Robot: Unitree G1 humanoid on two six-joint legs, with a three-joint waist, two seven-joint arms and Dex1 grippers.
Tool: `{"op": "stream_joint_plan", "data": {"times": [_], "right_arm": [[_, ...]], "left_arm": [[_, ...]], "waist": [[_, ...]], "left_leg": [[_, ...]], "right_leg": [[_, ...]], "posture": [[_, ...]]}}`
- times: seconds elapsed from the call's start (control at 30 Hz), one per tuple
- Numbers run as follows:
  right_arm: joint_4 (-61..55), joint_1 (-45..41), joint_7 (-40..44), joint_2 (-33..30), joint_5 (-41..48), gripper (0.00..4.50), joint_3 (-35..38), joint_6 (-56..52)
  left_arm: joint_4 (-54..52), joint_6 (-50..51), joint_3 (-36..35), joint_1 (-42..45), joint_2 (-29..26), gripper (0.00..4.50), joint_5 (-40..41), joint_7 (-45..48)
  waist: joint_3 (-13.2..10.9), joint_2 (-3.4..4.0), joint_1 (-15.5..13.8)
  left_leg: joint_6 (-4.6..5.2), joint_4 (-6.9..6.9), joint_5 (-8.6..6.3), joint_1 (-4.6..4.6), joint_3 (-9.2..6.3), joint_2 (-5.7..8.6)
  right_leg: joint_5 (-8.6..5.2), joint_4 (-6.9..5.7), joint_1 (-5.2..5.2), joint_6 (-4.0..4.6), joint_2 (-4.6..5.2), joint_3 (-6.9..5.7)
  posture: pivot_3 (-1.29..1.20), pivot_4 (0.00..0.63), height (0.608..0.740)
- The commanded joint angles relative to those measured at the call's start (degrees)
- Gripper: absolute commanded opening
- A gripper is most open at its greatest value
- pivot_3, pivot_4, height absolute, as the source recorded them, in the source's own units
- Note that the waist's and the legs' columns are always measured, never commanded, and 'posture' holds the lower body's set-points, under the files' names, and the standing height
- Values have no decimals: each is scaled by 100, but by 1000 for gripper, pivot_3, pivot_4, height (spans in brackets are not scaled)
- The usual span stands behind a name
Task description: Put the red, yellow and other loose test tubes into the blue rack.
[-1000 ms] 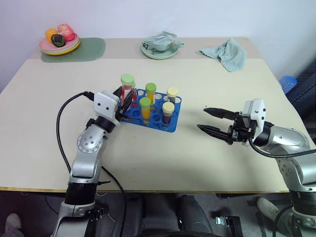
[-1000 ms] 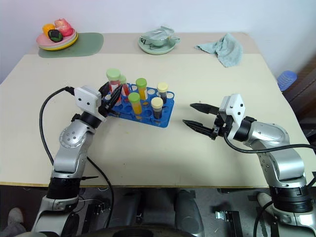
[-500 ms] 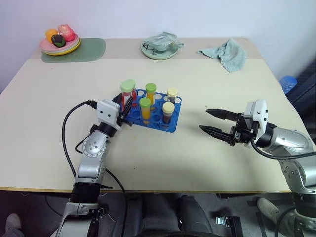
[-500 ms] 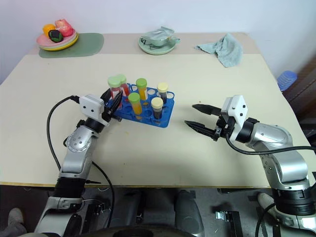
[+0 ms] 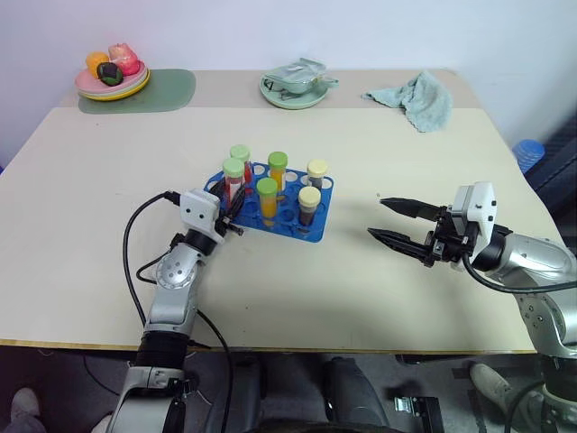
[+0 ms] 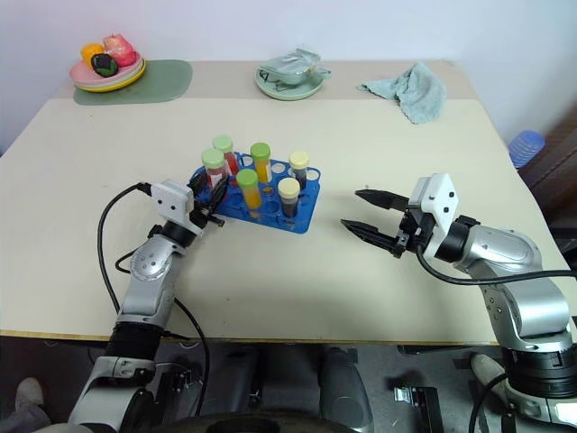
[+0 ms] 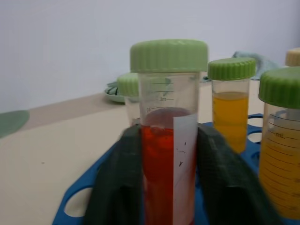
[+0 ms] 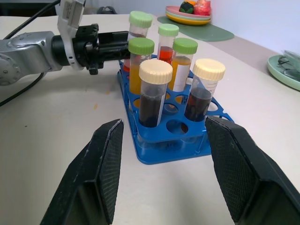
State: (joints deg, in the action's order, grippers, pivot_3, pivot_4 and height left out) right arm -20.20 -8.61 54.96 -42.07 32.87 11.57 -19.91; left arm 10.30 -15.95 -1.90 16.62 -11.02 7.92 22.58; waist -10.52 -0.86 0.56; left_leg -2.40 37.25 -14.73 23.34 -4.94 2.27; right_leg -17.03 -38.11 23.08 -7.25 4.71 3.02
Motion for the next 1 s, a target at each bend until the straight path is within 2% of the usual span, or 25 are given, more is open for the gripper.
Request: {"op": "stream_joint_plan", "data": {"times": [0.03,0.07,0.2,0.3,0.33,0.4,0.53,0.67,0.77,0.9,1.0], "right_arm": [[-215,-52,-14,-42,120,2804,123,7],[-204,-74,-19,-28,116,2804,103,3],[-203,-104,-69,50,116,2804,43,-10],[-208,17,-193,236,124,2804,16,6],[-195,79,-231,298,77,2804,6,54],[-161,208,-268,397,-11,2804,-2,151],[-16,561,-428,612,-224,2804,44,462],[-76,998,-650,803,-317,2804,185,701],[-83,1735,-560,894,-471,2804,305,1120],[-56,2353,-540,1026,-398,2804,489,1441],[-47,2545,-587,1086,-386,2804,592,1584]], "left_arm": [[-222,-173,-17,-7,25,3557,-102,-155],[-302,-144,-10,-23,28,4042,-133,-203],[-690,136,59,-167,10,4042,-62,-180],[-1239,559,79,-500,-211,4042,-253,-216],[-1395,669,17,-621,-234,4042,9,-88],[-1698,933,-136,-852,-155,4042,1179,531],[-2097,893,-418,-1391,-698,4042,1033,720],[-2640,1115,-793,-1962,-1270,4042,1610,1255],[-2858,1386,-1137,-2322,-1788,4042,1992,1695],[-2914,1607,-1412,-2528,-2156,4042,2308,2028],[-2917,1750,-1511,-2615,-2299,4042,2481,2255]], "waist": [[0,0,1],[0,0,1],[0,0,7],[0,0,19],[0,0,23],[0,0,11],[0,0,12],[0,1,19],[2,4,1],[1,4,12],[1,5,35]], "left_leg": [[0,0,0,0,0,0],[0,0,0,0,0,-1],[0,-1,0,0,0,-1],[0,-2,0,0,-1,-2],[1,-2,-1,-1,-2,-3],[1,-4,-1,-1,-3,-5],[1,-2,-1,-1,-6,-11],[1,-6,-1,-3,-6,-13],[1,-7,-1,-5,-5,-15],[4,-8,-3,-16,-4,-15],[9,-21,-7,-70,-3,-19]], "right_leg": [[0,0,0,0,0,0],[0,-1,1,0,-1,0],[0,-1,1,0,-1,-1],[0,-1,1,0,-2,0],[0,-1,2,0,-3,1],[0,-1,2,0,-3,0],[0,0,1,0,0,1],[-1,1,1,1,-2,2],[-1,2,-4,2,-1,0],[-2,15,-28,2,0,-5],[-3,23,-75,3,0,-1]], "posture": [[0,150,740],[0,150,740],[0,150,740],[0,150,740],[0,150,740],[0,150,740],[0,150,740],[0,150,740],[0,150,740],[0,150,740],[0,150,740]]}}
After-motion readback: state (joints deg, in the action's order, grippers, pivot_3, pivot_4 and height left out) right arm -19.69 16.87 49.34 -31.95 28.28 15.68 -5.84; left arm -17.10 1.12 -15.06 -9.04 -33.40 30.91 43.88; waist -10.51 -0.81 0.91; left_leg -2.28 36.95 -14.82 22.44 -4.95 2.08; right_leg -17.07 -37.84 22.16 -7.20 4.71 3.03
